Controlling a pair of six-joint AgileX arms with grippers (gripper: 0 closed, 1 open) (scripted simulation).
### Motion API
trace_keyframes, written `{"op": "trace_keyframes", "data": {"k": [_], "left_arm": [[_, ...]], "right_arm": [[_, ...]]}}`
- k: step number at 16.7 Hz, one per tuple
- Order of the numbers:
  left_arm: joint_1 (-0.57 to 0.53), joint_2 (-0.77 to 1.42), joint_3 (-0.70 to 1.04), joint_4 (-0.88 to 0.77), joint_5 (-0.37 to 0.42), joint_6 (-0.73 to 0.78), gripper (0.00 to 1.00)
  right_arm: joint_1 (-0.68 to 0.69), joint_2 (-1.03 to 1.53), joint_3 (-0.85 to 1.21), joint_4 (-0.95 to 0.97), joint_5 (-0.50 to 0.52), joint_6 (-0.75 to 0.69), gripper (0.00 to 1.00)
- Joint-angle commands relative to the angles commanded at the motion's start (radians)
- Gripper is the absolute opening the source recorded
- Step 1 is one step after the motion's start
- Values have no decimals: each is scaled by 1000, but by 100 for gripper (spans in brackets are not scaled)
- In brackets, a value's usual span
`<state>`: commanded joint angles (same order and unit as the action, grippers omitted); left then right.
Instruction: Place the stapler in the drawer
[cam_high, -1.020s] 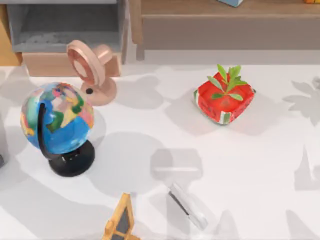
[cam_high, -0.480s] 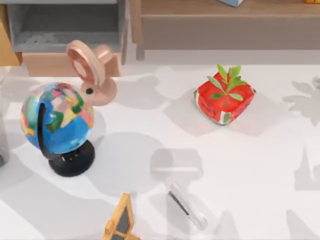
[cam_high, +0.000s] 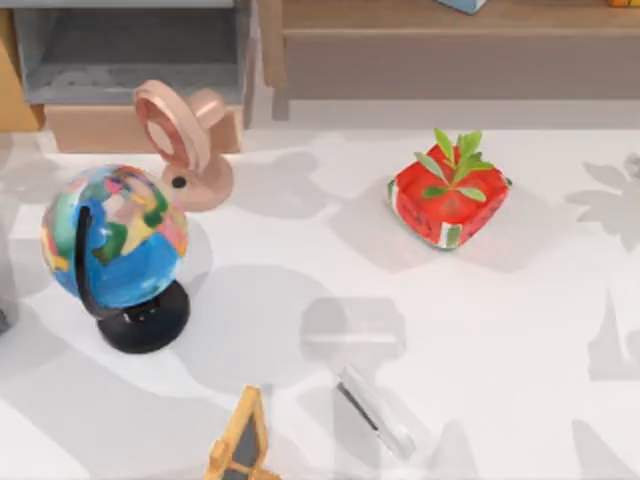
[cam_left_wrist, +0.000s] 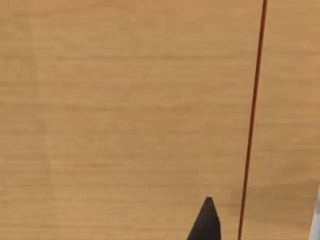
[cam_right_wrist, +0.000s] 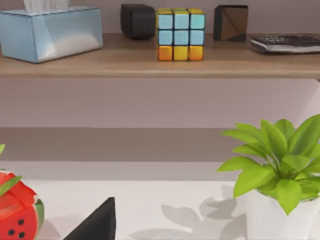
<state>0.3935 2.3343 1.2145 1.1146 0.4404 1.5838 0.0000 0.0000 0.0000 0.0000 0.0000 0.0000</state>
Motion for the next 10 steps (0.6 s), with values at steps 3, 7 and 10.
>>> {"op": "trace_keyframes", "data": {"k": [3, 7, 10], "left_arm": [[0, 0, 0, 0, 0, 0, 2], [0, 0, 0, 0, 0, 0, 0], [0, 0, 0, 0, 0, 0, 0]], "right_arm": [[0, 0, 0, 0, 0, 0, 100], [0, 0, 0, 0, 0, 0, 100], [0, 0, 0, 0, 0, 0, 100]]}}
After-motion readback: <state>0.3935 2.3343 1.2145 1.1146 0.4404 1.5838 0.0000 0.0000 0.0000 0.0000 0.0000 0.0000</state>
